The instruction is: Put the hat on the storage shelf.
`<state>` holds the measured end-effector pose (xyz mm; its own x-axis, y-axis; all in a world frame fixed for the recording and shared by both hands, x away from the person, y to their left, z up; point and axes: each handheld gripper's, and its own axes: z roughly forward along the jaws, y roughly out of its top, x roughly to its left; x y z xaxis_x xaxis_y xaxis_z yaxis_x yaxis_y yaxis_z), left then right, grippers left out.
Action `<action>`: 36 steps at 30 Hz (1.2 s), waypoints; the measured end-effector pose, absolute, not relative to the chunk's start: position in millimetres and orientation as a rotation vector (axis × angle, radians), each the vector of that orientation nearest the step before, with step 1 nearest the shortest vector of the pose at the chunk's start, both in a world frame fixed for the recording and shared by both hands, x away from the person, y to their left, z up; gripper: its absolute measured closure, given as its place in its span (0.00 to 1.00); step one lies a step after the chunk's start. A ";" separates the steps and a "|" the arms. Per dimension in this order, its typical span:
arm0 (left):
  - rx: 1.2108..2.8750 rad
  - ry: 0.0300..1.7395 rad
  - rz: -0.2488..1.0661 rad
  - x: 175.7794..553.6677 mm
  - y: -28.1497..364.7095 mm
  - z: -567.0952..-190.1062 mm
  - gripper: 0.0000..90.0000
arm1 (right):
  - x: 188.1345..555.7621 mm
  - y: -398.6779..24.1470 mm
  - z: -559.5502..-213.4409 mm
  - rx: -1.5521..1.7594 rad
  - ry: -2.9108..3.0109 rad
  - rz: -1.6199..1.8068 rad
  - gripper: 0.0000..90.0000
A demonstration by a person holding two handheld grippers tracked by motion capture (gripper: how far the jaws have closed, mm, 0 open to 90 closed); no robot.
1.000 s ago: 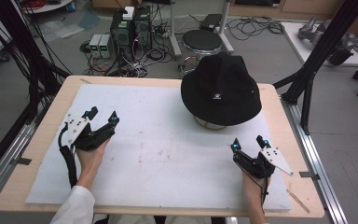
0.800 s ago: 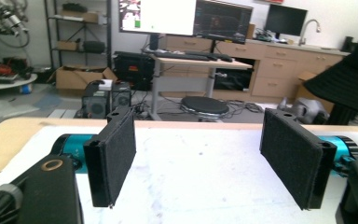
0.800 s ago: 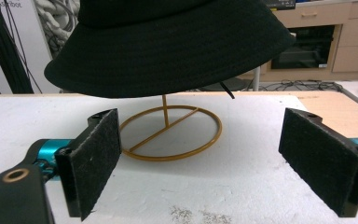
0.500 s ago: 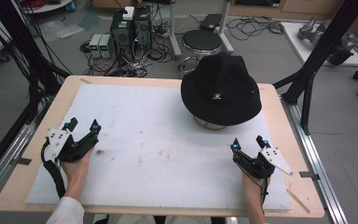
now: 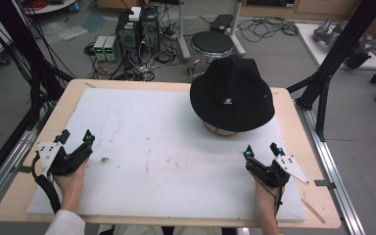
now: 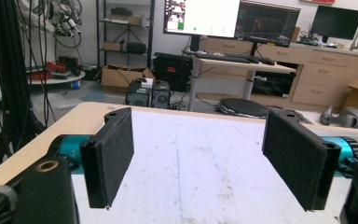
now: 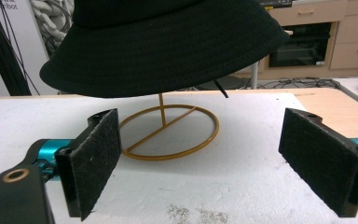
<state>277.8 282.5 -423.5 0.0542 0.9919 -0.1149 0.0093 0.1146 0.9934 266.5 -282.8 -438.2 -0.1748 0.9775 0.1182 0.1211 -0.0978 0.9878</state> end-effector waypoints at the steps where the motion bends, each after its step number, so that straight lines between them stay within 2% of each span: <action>1: 1.154 1.225 1.082 277.5 282.7 -423.8 0.28 | 266.5 -283.0 -438.3 1.282 1.376 1.374 0.14; 21: 1.136 1.271 1.069 277.3 291.0 -427.7 0.28 | 266.5 -283.4 -439.0 1.289 1.378 1.381 0.14; 36: 1.183 1.268 1.052 278.6 281.8 -432.9 0.28 | 265.7 -284.3 -439.3 1.316 1.372 1.391 0.14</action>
